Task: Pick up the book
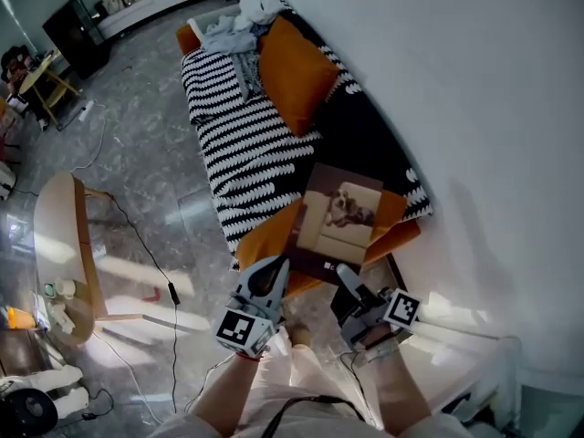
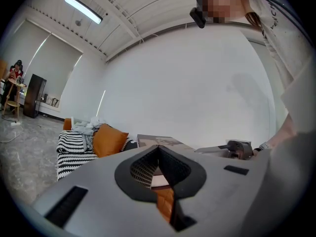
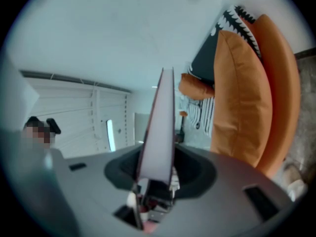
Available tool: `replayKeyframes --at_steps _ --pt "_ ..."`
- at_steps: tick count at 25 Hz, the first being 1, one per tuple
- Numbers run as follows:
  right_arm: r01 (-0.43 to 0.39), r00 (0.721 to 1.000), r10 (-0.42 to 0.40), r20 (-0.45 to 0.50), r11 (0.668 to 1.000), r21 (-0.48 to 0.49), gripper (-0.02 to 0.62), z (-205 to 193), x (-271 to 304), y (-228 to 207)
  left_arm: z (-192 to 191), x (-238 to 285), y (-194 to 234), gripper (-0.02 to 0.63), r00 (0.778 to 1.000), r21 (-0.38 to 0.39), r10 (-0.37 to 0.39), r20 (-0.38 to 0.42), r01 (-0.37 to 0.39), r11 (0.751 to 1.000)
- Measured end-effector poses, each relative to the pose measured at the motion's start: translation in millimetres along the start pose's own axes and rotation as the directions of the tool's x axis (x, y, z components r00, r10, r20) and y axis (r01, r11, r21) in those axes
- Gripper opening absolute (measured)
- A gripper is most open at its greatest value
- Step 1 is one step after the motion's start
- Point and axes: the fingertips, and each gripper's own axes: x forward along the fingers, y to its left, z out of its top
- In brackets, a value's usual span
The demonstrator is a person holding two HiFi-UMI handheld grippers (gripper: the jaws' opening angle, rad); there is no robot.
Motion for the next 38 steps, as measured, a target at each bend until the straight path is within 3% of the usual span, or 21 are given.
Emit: replayKeyframes --at_steps 6,38 --pt "-0.01 1.0 0.01 0.01 1.0 -0.003 0.167 2 -1 11 7 -3 8 0.023 1.0 0.044 -0.005 0.016 0.004 0.999" --pt "-0.073 0.997 0.073 -0.018 0.997 -0.036 0.167 -6 14 64 52 -21 27 0.023 0.995 0.067 0.045 0.09 -0.051 0.996"
